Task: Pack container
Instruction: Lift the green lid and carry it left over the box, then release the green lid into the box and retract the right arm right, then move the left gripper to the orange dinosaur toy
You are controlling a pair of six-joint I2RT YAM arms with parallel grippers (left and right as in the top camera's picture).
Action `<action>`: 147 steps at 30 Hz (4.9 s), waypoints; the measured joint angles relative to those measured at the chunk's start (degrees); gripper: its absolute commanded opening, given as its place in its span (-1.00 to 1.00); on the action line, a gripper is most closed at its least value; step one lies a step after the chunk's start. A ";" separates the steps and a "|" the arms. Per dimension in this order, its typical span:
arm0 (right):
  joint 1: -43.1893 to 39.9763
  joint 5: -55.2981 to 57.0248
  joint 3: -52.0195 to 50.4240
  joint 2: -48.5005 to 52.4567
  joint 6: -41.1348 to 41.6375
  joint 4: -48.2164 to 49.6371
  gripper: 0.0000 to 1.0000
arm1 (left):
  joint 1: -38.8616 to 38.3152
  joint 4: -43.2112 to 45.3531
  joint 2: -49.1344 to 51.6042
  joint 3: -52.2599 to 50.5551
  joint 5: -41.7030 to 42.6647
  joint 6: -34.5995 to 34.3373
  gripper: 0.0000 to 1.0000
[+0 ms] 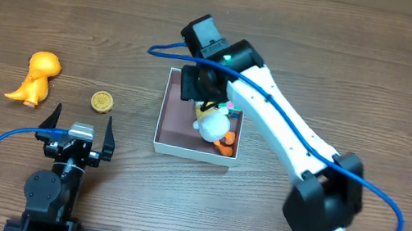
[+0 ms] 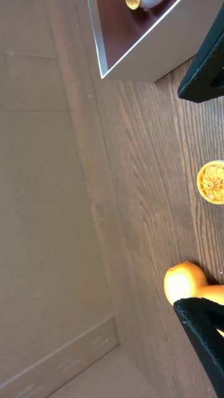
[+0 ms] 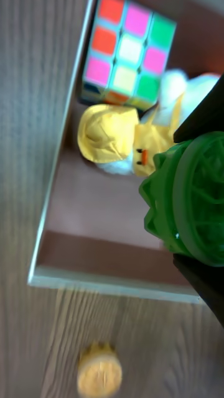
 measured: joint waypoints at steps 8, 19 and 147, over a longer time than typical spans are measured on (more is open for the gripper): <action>0.00 0.02 -1.36 4.68 -0.22 2.21 0.21 | 0.00 0.00 0.00 0.00 0.02 0.00 1.00; 0.00 -0.02 -1.36 4.68 -1.38 3.87 0.49 | 0.00 0.00 0.00 0.00 0.02 0.00 1.00; -58.45 11.13 22.84 3.17 -7.63 -23.34 1.00 | 11.67 -70.36 89.15 85.68 -13.11 -13.49 1.00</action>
